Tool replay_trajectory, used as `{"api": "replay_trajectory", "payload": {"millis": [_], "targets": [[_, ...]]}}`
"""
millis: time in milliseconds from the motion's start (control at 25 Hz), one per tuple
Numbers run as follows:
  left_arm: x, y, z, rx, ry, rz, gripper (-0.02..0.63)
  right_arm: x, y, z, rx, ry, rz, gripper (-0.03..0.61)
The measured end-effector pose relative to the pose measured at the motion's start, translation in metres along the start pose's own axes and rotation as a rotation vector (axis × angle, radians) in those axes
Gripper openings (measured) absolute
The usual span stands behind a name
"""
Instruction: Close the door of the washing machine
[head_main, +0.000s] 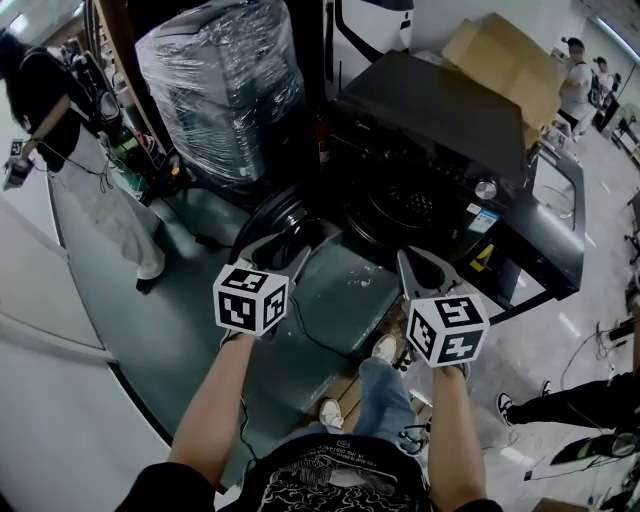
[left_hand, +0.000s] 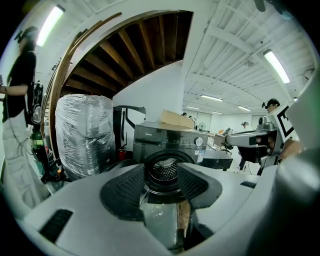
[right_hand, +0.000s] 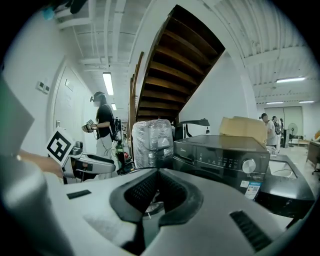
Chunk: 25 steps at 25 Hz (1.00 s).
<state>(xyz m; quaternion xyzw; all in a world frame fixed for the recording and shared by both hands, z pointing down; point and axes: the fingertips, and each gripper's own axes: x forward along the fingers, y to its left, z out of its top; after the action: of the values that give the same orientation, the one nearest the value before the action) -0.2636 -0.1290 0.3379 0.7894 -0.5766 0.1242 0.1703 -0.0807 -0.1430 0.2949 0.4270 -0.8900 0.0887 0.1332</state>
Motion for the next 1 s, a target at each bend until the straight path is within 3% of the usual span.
{"api": "replay_trajectory", "payload": {"millis": [520, 1000], "targets": [[0.042, 0.066, -0.006, 0.069, 0.094, 0.013, 0.218, 0.072, 0.008, -0.003, -0.035, 0.042, 0.139, 0.023], [0.096, 0.119, -0.026, 0.239, 0.258, -0.048, 0.235, 0.126, 0.048, -0.015, -0.098, 0.088, 0.313, 0.023]]}}
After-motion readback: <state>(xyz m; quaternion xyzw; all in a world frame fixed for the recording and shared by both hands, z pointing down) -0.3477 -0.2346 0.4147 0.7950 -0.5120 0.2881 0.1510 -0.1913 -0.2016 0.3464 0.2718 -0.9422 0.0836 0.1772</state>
